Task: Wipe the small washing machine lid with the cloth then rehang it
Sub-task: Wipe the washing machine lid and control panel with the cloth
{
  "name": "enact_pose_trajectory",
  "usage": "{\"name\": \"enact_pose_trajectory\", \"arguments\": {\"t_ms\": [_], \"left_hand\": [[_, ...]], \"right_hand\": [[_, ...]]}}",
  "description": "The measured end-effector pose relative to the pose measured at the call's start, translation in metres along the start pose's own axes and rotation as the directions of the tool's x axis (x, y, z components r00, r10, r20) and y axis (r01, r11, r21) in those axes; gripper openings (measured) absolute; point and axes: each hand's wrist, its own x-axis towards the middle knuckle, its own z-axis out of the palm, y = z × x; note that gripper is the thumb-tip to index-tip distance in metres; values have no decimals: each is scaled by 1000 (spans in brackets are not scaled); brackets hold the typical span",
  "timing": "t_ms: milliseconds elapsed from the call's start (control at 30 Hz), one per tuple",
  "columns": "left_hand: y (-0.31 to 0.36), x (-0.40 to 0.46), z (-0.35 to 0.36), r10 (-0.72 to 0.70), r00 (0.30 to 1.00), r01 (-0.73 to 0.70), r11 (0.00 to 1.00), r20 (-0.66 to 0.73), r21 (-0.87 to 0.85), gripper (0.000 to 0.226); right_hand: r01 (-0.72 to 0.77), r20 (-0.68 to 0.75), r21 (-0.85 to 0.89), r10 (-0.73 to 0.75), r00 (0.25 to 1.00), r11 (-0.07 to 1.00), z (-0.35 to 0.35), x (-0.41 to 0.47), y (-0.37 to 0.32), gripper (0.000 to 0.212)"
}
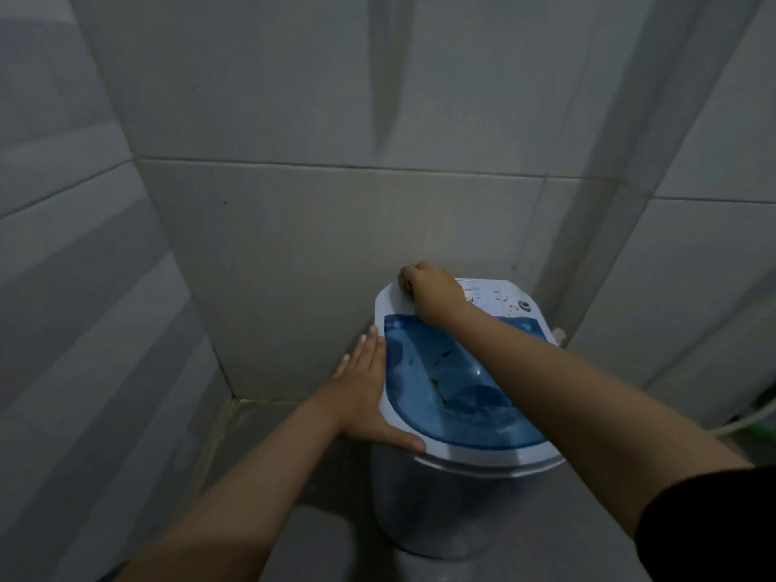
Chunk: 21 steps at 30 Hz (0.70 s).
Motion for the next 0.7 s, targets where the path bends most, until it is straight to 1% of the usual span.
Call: {"name": "enact_pose_trajectory", "arguments": {"t_ms": [100,267,400,500,567,600,633,700], "left_hand": [[-1,0,0,-3,1000,3,1000,6,6,149],[-1,0,1,-8,1000,8,1000,8,1,149],[0,0,0,-14,1000,14,1000,2,0,148],[2,-2,0,-13,1000,13,1000,3,-1,147],[2,-3,-2,-11,1000,11,1000,5,6,146],[2,-3,-2,-12,1000,12,1000,11,12,146],[3,-3,-3,-14,1000,14,1000,18,18,147],[3,-3,-4,-18,999,17,999,29,29,147]], "right_hand": [[74,-30,-27,-74,997,997,8,-10,0,28],[144,31,-56,-142,989,988,8,-38,8,54],[136,156,-59,-125,980,989,-5,-56,9,62],[115,303,-37,-99,948,993,-33,-57,7,60],[64,376,-1,-59,925,998,-53,-49,9,57],[44,372,11,-45,927,999,-60,-43,11,55],[28,334,18,-32,942,999,-65,-36,13,53],[8,185,-2,-8,983,1000,-68,-21,20,50]]}}
